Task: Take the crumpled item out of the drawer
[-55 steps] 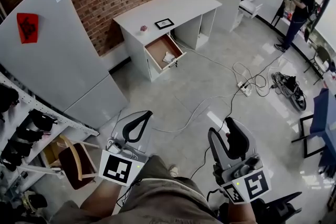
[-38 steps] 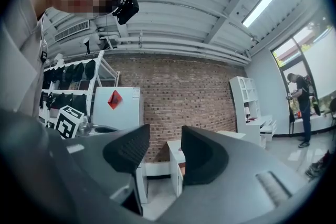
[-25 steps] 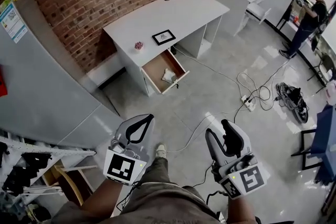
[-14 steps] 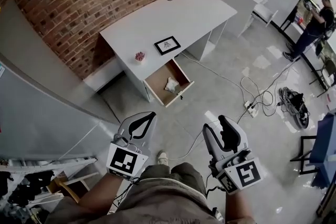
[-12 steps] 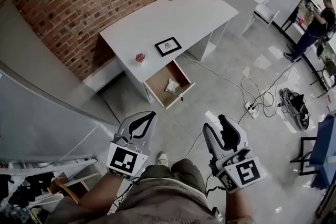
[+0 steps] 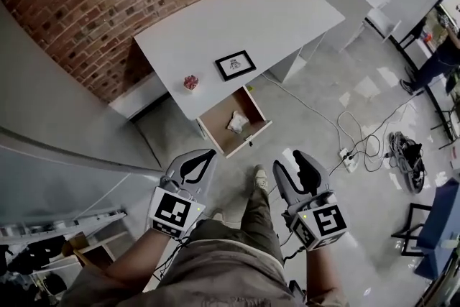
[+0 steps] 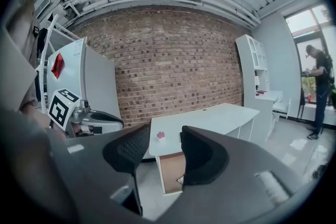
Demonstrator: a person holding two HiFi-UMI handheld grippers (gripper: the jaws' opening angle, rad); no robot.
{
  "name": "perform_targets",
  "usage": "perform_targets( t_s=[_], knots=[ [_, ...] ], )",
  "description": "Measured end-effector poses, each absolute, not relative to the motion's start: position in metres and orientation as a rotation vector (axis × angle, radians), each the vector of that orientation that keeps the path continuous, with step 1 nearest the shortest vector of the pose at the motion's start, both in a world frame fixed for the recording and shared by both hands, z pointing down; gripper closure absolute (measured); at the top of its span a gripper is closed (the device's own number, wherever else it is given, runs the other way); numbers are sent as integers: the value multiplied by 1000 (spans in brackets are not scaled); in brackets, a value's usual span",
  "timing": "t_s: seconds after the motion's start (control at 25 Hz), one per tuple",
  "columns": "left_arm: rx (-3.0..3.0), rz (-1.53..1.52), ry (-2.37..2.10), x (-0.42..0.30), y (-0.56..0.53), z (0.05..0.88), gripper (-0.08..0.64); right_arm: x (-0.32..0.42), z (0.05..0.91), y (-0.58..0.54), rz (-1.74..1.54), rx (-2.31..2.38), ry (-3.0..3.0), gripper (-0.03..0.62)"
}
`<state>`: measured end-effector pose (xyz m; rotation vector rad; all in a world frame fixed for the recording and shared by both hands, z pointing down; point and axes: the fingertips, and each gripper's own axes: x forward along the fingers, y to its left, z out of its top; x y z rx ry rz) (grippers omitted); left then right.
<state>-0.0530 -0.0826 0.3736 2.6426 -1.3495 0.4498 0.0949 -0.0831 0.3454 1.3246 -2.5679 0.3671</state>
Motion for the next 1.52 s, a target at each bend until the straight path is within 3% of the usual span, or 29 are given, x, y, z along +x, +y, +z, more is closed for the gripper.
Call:
perform_targets(
  t_s=[0.84,1.52],
  knots=[
    [2294,508,-1723,1,-279,388,560,117,388,-307,441,705,-2669,373],
    [2141,575,-1810,-37,-263,406,560,82,397,-319,425,539,-2659,371]
  ],
)
